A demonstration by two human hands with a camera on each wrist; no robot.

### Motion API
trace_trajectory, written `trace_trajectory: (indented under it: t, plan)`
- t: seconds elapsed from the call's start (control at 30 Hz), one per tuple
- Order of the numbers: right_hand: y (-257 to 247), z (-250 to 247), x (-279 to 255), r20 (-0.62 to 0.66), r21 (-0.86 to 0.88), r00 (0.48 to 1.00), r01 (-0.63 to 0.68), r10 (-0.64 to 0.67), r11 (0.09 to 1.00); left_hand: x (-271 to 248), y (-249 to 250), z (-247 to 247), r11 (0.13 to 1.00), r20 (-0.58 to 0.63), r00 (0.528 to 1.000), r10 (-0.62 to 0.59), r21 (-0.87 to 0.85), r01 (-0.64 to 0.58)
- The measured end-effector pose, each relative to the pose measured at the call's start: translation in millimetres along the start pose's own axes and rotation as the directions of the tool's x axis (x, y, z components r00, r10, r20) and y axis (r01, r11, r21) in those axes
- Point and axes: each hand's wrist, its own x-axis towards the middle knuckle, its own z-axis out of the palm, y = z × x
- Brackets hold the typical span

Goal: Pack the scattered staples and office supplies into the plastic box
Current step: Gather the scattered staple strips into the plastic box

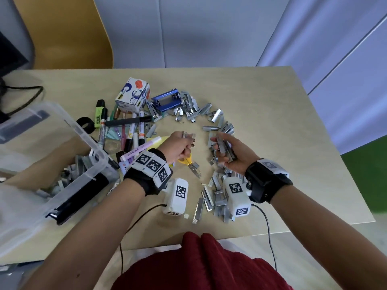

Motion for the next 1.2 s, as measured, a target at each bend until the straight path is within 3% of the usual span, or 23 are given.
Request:
trace_trajectory:
  t: [0.23,0.43,0.57,0.73,0.8,0.93,1.03,1.1,1.2]
  plan:
    - [-9,84,1,0.132,-0.253,0.989,0.100,-0.067,0.962,-64,48,-61,0.989,-0.052,0.992,0.113,-0.091,-0.117]
    - [1,176,2,0.326,-0.344,0.941,0.204,-0.087,0.916,-127,67,-144,0.980,-0.089,0.978,0.187,0.089,-0.180]
    - [20,224,7,0.375,-0.457,0.921,0.280,-0.102,0.844,-149,58,-189,0.930,-0.131,0.988,0.085,0.365,-0.032]
    - [47,257,15,0.379,-0.553,0.918,0.328,-0.119,0.766,-150,40,-216,0.702,-0.098,0.990,-0.099,0.699,0.139]
    - [55,263,18,0.372,-0.574,0.920,0.330,-0.120,0.749,-147,35,-216,0.638,-0.083,0.986,-0.144,0.754,0.157]
    - [68,273,25,0.343,-0.601,0.926,0.345,-0.156,0.721,-139,26,-216,0.613,-0.053,0.959,-0.277,0.759,0.220]
    - [77,280,27,0.352,-0.635,0.918,0.378,-0.183,0.674,-138,25,-227,0.541,-0.038,0.972,-0.232,0.825,0.161]
    - [82,283,27,0.361,-0.688,0.914,0.395,-0.185,0.609,-139,30,-237,0.570,-0.041,0.982,-0.184,0.809,0.141]
    - [94,287,29,0.390,-0.788,0.902,0.431,-0.184,0.440,-141,37,-255,0.754,-0.111,0.991,-0.077,0.644,0.130]
